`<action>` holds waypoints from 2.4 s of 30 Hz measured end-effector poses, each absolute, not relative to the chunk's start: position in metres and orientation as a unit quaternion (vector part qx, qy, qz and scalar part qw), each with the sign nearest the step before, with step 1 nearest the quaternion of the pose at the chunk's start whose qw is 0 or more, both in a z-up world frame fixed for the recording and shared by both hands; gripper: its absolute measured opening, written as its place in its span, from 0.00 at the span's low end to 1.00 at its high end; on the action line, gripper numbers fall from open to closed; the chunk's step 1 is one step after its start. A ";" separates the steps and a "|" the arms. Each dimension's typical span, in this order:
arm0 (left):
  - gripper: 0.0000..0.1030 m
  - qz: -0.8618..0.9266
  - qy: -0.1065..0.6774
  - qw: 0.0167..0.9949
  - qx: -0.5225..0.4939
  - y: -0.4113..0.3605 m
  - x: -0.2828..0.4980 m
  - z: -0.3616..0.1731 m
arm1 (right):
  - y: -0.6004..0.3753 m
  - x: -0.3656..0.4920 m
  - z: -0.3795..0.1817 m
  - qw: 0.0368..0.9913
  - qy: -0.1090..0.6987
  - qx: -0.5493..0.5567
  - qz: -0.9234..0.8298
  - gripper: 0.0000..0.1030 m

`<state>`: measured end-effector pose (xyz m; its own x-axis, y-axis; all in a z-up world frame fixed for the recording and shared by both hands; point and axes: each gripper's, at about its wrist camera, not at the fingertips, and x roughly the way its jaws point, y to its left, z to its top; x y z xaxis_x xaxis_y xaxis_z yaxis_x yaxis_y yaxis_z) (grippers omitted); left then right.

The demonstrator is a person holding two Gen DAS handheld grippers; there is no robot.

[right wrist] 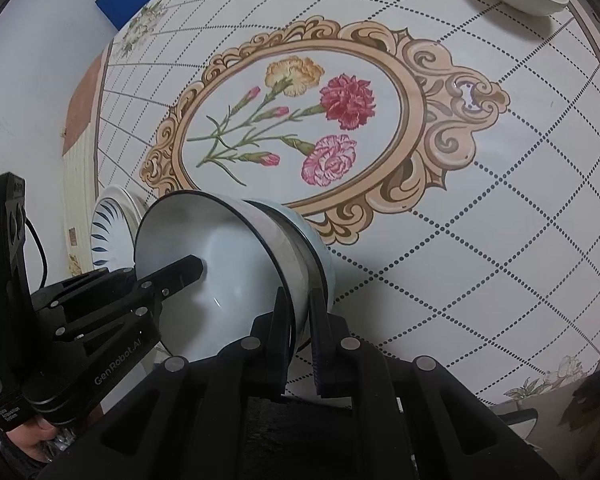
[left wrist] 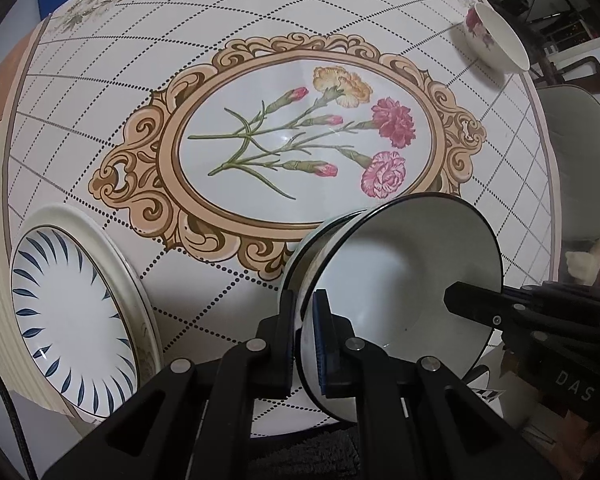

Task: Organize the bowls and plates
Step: 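Carry the white bowl with both tools into the teal bowl, release, then move both tools to the pink-flower bowl and grip its rim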

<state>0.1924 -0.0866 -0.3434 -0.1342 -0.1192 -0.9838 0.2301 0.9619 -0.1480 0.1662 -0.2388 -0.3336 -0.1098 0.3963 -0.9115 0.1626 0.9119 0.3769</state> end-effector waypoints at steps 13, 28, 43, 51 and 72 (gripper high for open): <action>0.07 -0.131 0.754 0.642 0.044 -0.093 0.186 -0.358 | -0.239 0.163 -0.345 0.625 0.754 0.183 0.085 0.10; 0.11 -0.116 0.785 0.608 -0.023 -0.065 0.186 -0.356 | -0.237 0.165 -0.338 0.611 0.764 0.185 0.098 0.35; 0.49 -0.076 0.754 0.651 0.050 -0.061 0.187 -0.328 | -0.235 0.171 -0.326 0.623 0.755 0.168 0.113 0.51; 0.87 -0.088 0.708 0.699 0.055 -0.090 0.227 -0.290 | -0.275 0.189 -0.296 0.672 0.716 0.171 0.077 1.00; 0.63 -0.218 0.728 0.649 0.025 -0.337 0.449 -0.360 | -0.546 0.343 -0.338 0.688 0.635 0.349 -0.052 0.87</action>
